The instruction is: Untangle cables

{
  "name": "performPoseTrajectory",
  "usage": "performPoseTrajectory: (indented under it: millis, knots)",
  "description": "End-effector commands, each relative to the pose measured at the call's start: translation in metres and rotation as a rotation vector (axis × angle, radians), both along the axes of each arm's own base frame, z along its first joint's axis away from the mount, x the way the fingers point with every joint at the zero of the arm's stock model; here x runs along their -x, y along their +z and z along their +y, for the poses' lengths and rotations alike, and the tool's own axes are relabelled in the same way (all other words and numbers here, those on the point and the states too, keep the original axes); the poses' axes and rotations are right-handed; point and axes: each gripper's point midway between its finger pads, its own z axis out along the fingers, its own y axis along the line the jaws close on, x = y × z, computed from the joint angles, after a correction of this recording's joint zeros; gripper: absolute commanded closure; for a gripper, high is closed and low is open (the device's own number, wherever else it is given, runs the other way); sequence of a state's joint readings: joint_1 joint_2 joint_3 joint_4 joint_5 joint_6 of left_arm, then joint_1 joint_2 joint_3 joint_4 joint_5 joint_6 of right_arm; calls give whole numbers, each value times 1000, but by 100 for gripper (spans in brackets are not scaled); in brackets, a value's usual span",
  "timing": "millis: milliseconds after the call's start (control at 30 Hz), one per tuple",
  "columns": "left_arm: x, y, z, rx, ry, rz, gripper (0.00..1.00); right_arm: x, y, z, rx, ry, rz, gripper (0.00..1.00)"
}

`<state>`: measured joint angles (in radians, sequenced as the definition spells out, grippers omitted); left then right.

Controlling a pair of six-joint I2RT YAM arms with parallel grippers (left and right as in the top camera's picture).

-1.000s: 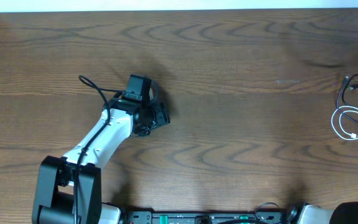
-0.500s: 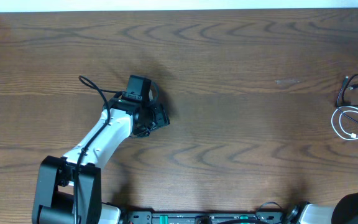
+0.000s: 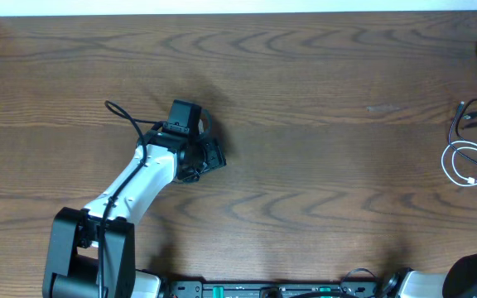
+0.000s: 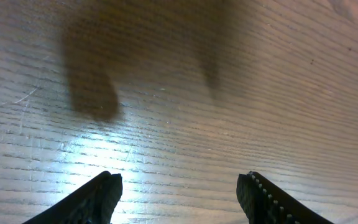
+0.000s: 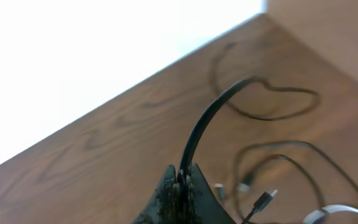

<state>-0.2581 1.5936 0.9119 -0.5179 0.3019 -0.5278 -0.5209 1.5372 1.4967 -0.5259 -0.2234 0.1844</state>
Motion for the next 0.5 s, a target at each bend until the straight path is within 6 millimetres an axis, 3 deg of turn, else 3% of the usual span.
performPoseTrajectory:
  millis: [0, 100, 233, 333, 467]
  knots:
    - [4, -3, 0, -1, 6, 15, 35, -8, 19, 32, -29, 186, -77, 99]
    - [3, -3, 0, -1, 6, 14, 36, -10, 30, 43, -44, 252, -123, 99]
    - [3, -3, 0, -1, 6, 14, 35, -13, 61, 77, -68, 456, -258, 99]
    - [3, -3, 0, -1, 6, 11, 35, -11, 72, 87, -70, 518, -299, 99]
    - [3, -3, 0, -1, 6, 11, 35, -11, 63, 60, -50, 349, -244, 99]
